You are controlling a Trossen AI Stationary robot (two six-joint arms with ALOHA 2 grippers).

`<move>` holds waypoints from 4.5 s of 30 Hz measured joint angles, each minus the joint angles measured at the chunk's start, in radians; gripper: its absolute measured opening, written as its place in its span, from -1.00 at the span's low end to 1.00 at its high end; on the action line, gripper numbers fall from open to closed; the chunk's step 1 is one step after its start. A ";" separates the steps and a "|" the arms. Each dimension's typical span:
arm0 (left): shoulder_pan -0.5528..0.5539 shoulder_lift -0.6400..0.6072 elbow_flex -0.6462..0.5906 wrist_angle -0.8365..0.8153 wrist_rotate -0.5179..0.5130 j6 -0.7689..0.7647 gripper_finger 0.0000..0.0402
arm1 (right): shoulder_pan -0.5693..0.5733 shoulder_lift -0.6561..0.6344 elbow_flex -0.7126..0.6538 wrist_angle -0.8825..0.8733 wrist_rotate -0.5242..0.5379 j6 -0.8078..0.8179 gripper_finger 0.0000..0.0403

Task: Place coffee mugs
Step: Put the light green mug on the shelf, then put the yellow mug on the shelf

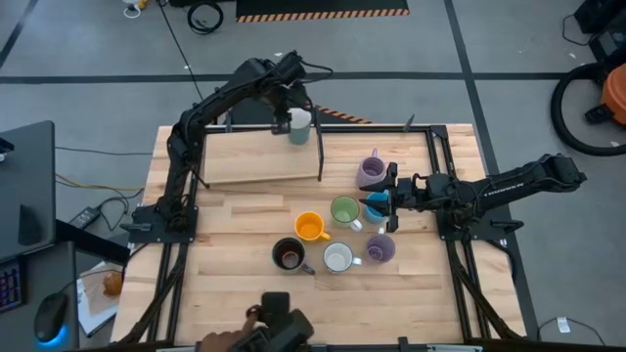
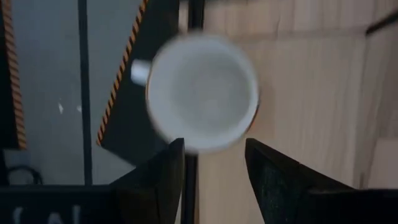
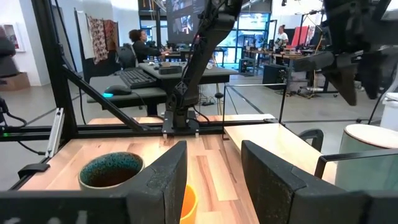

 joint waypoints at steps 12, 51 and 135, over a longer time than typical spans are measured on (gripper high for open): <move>0.132 0.001 -0.158 0.088 0.056 0.114 -0.13 | 0.000 0.000 0.000 0.002 0.000 -0.005 -0.22; 0.123 -0.005 -0.291 0.380 -0.021 0.109 -0.13 | 0.000 0.000 0.000 0.003 0.000 0.003 -0.22; -0.824 -0.212 -0.715 0.318 -0.088 0.649 -0.34 | 0.090 -0.172 0.001 -0.299 0.038 -0.076 -0.22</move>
